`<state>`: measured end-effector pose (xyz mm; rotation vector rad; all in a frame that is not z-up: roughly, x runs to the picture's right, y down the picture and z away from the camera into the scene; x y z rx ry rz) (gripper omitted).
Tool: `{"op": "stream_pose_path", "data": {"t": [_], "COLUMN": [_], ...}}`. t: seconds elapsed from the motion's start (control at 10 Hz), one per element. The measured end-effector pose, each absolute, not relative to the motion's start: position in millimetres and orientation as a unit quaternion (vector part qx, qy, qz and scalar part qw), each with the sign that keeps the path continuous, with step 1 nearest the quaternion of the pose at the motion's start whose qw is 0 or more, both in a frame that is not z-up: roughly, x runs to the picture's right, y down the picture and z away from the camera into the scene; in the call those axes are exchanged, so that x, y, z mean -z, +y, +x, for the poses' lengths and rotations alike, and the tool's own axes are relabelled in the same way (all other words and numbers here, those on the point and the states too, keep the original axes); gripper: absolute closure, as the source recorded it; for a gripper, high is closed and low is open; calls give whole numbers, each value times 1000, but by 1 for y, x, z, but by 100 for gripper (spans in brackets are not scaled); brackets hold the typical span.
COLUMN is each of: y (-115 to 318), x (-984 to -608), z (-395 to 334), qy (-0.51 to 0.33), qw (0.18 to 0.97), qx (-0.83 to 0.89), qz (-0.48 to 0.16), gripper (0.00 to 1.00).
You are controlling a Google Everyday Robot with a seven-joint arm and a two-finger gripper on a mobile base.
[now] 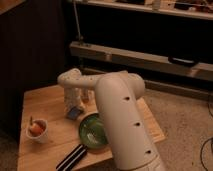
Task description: Place the white sponge in the ceramic bowl
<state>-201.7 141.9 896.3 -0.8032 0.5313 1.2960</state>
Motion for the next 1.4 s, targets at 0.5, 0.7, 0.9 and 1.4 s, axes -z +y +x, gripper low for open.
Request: {"op": "stream_pose_path", "data": {"t": [0.5, 0.7, 0.9, 1.4], "y": [116, 87, 55, 79], "x": [-871, -841, -804, -734], "z": [-174, -157, -129, -39], "qy": [208, 181, 156, 137], "qw": [697, 701, 707, 749], "qx": [-586, -589, -587, -535], "qz": [-357, -359, -361, -365], "gripper": [66, 66, 66, 66]}}
